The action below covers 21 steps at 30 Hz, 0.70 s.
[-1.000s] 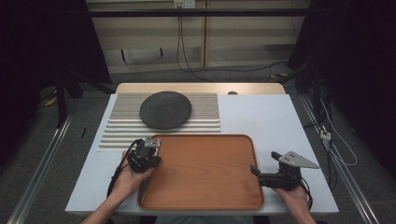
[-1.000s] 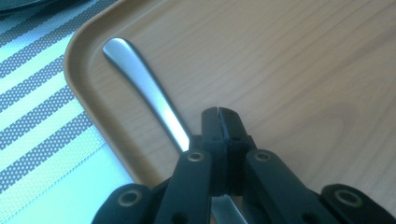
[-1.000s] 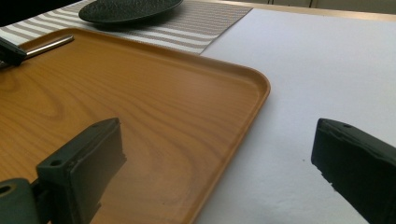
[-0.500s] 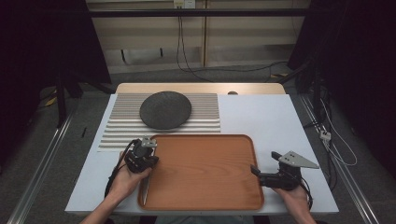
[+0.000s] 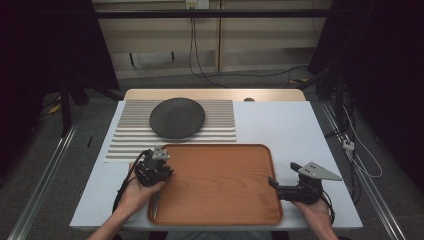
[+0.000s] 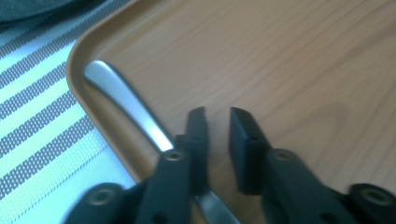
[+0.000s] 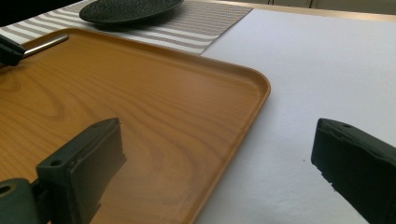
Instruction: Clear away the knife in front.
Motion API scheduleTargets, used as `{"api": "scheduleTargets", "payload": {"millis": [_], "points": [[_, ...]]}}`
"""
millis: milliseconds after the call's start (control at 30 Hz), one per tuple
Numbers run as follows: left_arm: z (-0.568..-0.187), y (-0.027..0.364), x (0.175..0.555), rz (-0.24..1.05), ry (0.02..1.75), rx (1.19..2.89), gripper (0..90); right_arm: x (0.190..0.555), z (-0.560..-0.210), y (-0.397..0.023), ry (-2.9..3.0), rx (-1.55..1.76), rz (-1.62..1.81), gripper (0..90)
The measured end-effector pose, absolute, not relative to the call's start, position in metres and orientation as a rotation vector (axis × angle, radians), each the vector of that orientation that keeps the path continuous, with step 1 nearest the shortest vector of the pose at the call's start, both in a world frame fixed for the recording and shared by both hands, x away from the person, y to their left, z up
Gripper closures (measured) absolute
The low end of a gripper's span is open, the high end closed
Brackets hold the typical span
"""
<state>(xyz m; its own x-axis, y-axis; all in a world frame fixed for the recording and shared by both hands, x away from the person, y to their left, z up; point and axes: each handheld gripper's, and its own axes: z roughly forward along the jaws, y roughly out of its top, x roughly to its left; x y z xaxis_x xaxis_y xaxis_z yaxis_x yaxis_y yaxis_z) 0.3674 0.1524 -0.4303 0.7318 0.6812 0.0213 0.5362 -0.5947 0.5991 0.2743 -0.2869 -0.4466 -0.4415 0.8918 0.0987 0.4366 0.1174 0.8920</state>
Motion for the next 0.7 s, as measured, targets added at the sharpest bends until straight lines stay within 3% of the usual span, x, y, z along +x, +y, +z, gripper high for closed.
{"api": "scheduleTargets", "payload": {"millis": [367, 600, 700], "points": [[-0.423, 0.155, 0.369, 0.4, 0.979, 2.172, 7.6, 0.275, -0.447, -0.287, 1.933, 1.287, 1.283, 2.3], [-0.417, 0.155, 0.367, 0.386, 0.939, 2.125, 5.7, 0.276, -0.448, -0.286, 1.934, 1.288, 1.283, 2.2], [-0.413, 0.153, 0.365, 0.444, 0.944, 2.12, 5.5, 0.277, -0.448, -0.287, 1.93, 1.294, 1.284, 2.2]]}}
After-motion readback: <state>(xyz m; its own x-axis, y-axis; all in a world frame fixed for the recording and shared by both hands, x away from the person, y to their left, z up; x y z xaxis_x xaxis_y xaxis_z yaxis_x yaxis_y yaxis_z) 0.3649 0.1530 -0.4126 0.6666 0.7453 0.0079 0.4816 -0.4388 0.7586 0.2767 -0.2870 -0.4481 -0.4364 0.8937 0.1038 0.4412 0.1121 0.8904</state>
